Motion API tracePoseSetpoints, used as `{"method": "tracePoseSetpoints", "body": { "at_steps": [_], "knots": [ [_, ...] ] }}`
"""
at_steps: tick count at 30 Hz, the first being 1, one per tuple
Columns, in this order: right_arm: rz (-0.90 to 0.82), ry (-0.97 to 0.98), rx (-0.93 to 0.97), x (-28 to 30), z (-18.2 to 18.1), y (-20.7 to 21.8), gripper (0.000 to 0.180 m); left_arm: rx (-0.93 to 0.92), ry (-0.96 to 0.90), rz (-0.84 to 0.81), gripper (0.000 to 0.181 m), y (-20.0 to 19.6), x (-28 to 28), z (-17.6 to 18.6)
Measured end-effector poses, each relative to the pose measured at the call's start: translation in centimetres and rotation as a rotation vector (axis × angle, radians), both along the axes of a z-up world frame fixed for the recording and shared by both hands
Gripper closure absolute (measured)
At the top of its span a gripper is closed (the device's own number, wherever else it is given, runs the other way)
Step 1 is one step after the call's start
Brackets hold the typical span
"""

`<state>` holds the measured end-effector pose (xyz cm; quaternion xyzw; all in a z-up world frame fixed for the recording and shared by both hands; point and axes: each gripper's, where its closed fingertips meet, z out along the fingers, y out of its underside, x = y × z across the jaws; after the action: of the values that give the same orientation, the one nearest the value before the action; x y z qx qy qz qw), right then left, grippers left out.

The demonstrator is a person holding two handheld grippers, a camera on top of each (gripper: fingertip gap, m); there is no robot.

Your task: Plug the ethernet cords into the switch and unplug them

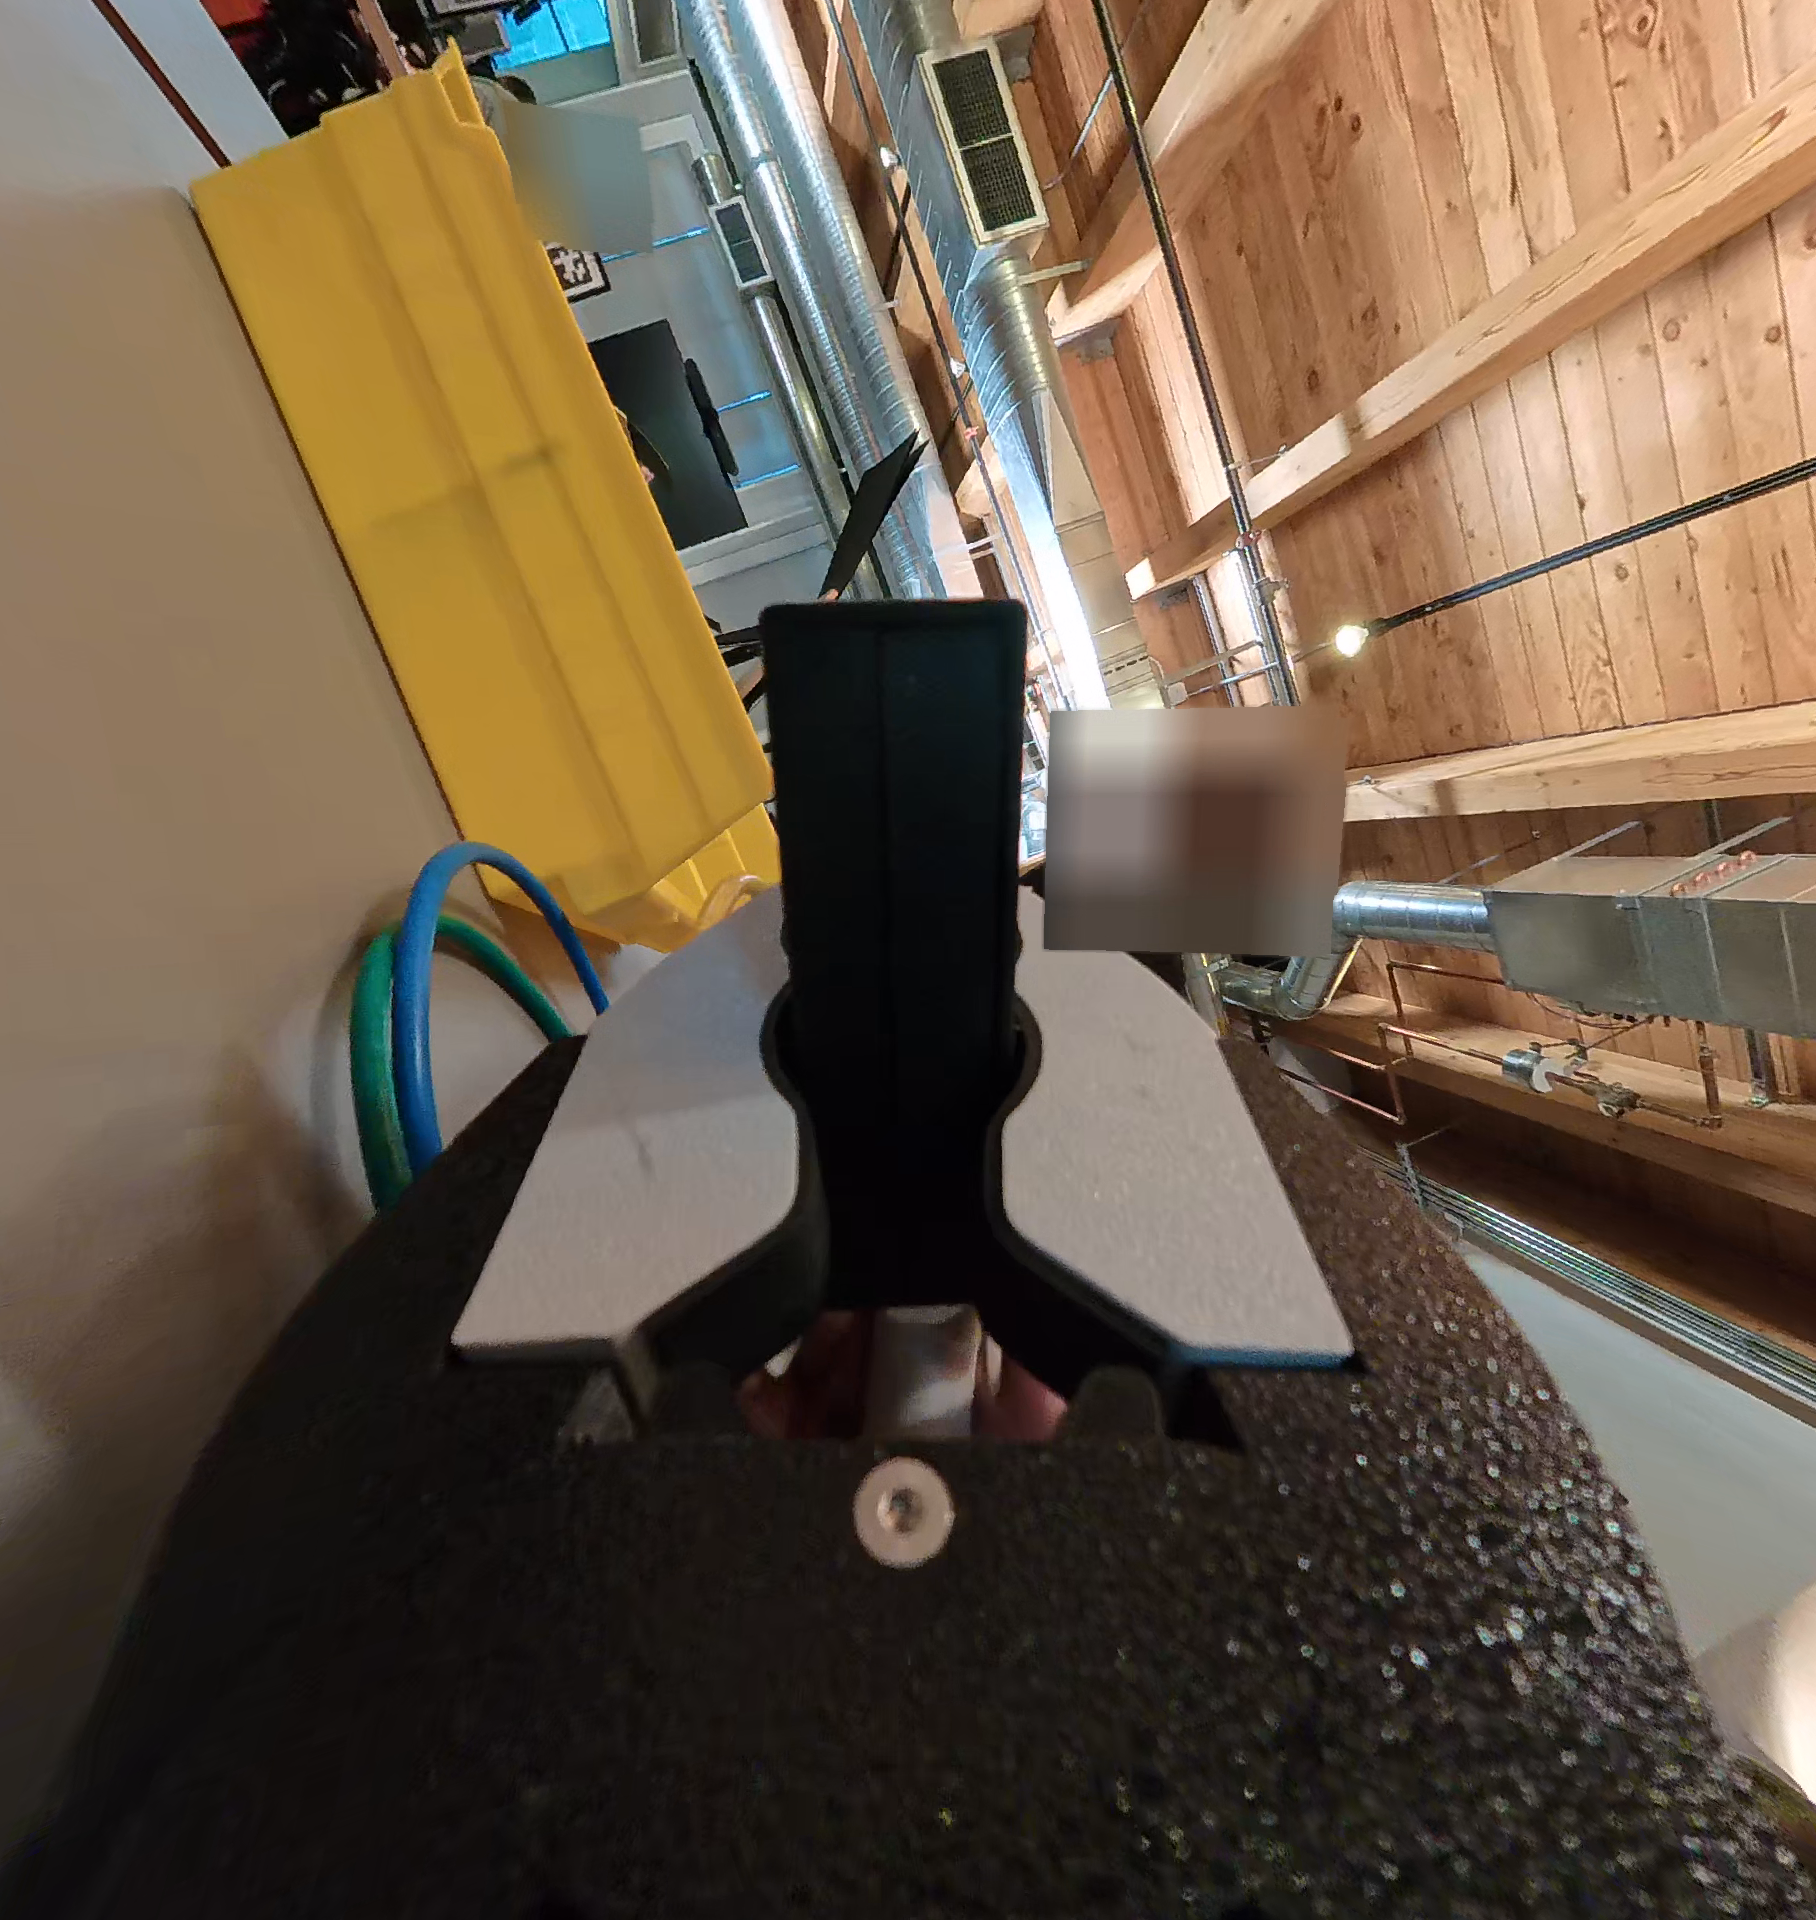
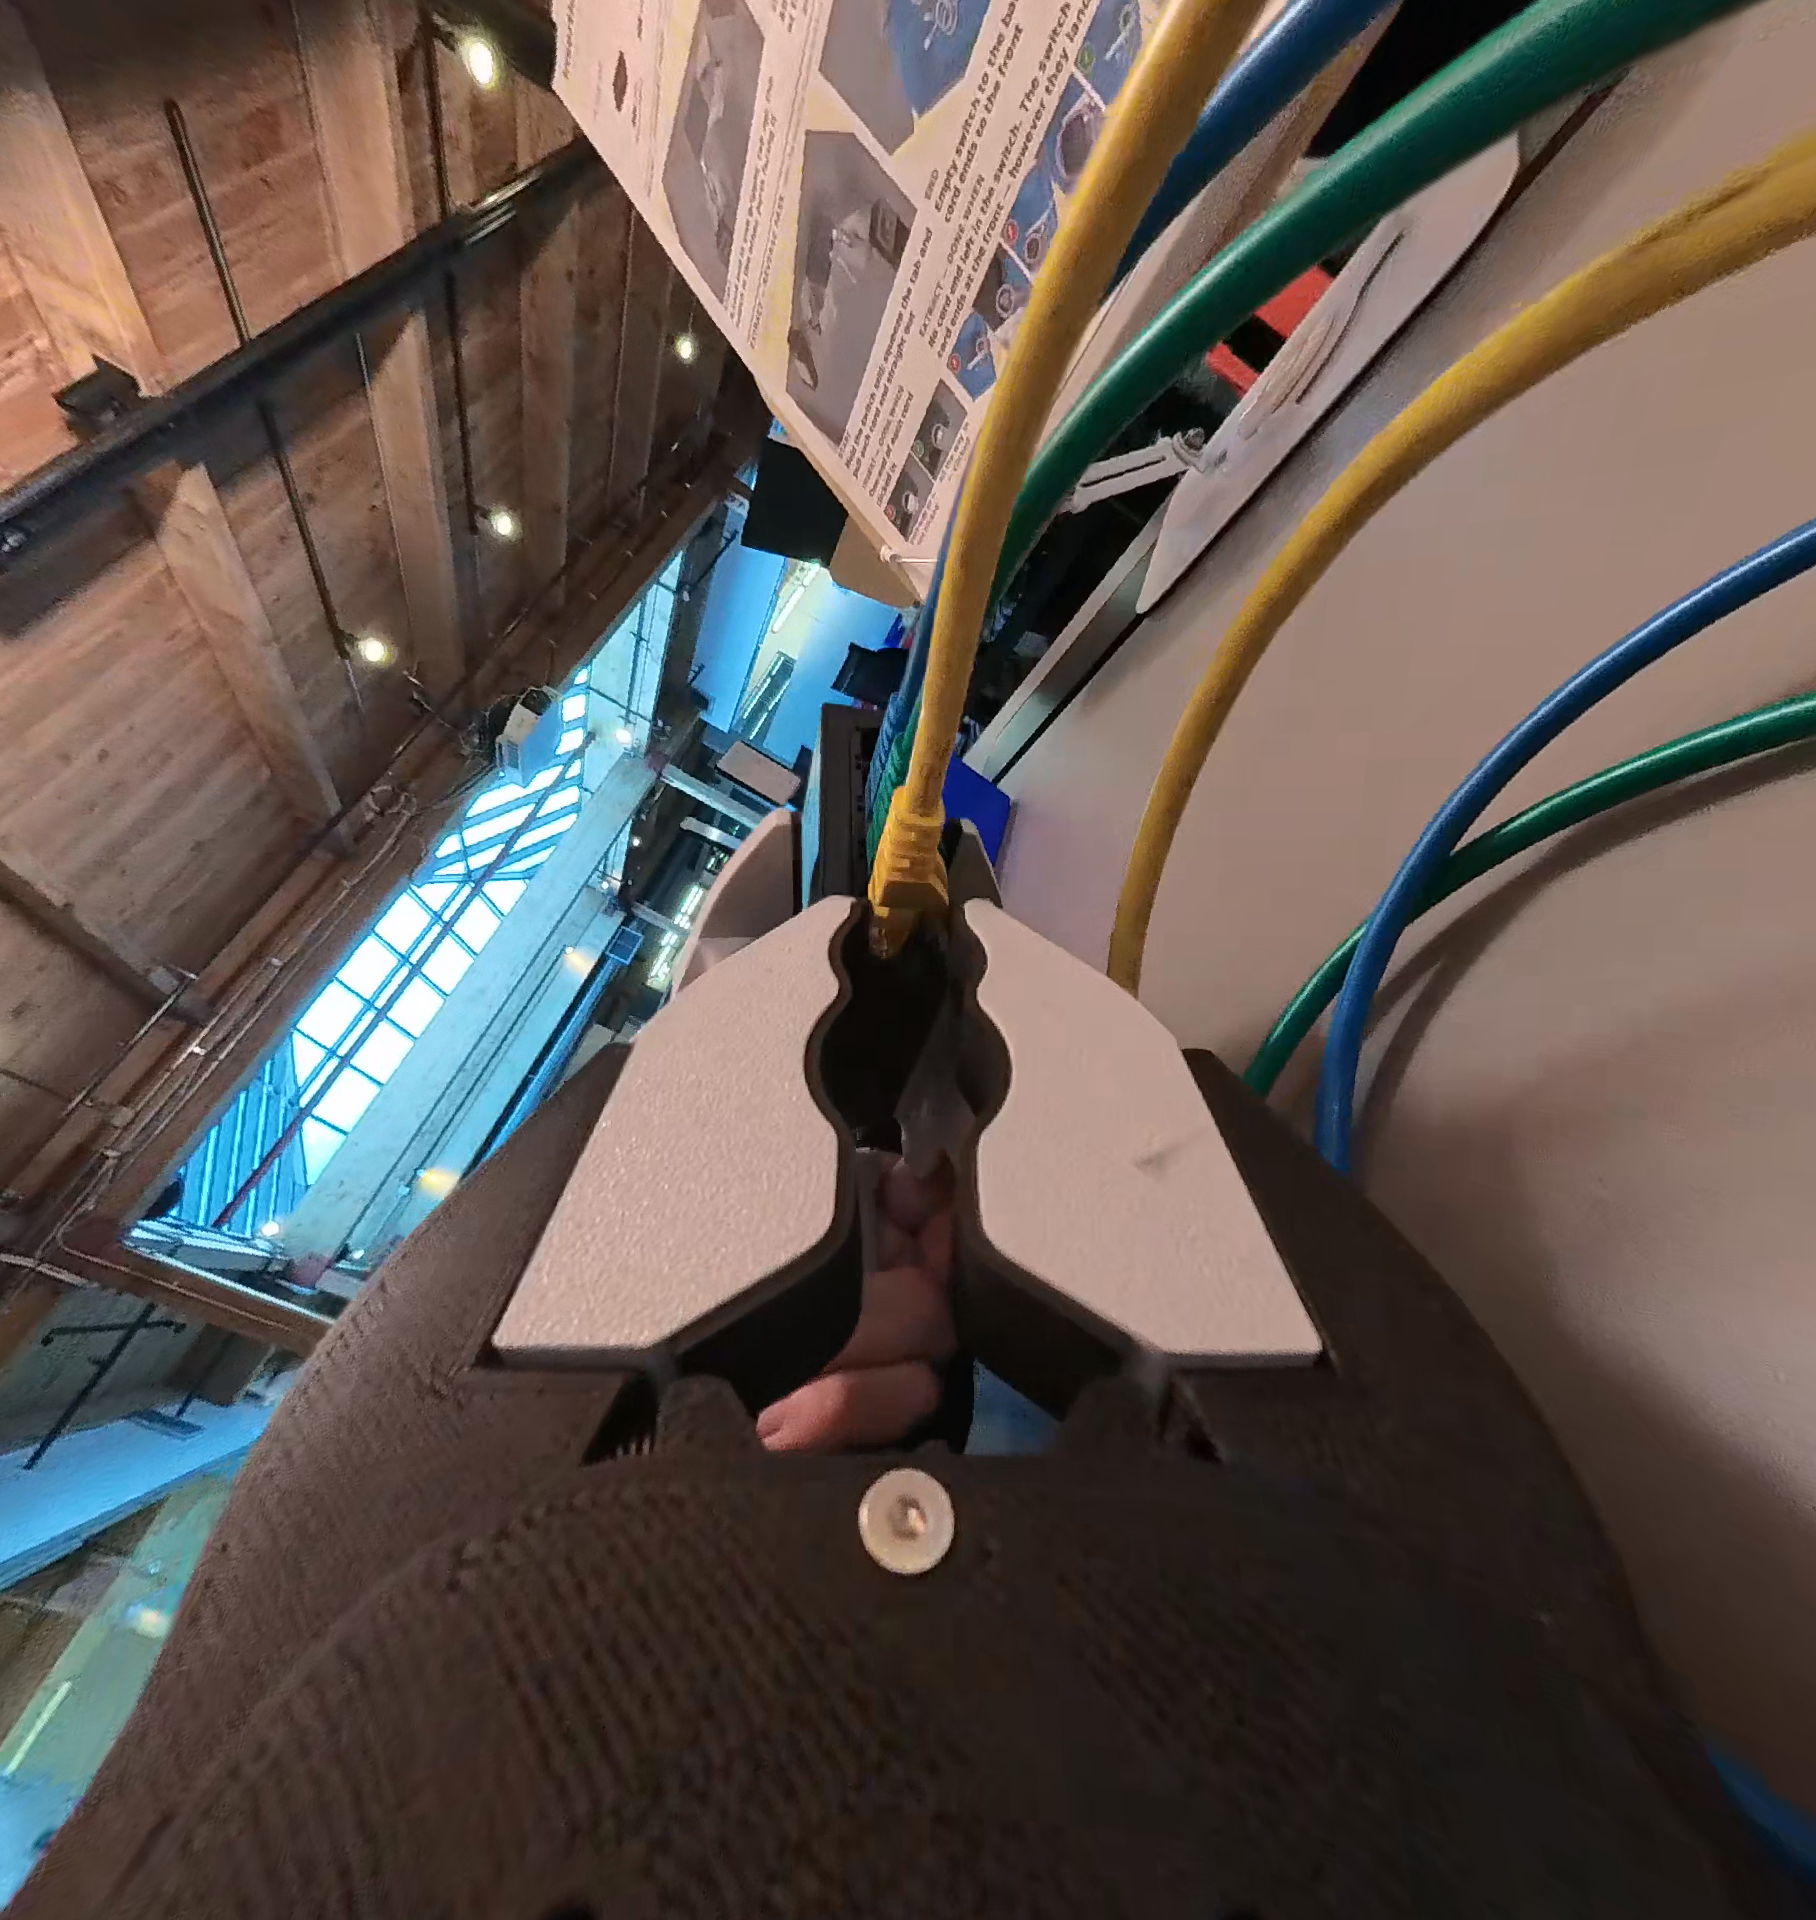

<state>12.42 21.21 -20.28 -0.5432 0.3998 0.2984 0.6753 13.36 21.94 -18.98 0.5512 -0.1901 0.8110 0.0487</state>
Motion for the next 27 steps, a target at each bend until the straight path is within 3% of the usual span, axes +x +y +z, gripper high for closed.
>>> {"method": "tracePoseSetpoints", "body": {
  "at_steps": [27],
  "knots": [
    [0.022,0.002,0.013,-0.23,-0.30,0.57,0.165,0.069,-0.021,0.048,0.151,0.38,-0.25,-0.26]
  ]
}}
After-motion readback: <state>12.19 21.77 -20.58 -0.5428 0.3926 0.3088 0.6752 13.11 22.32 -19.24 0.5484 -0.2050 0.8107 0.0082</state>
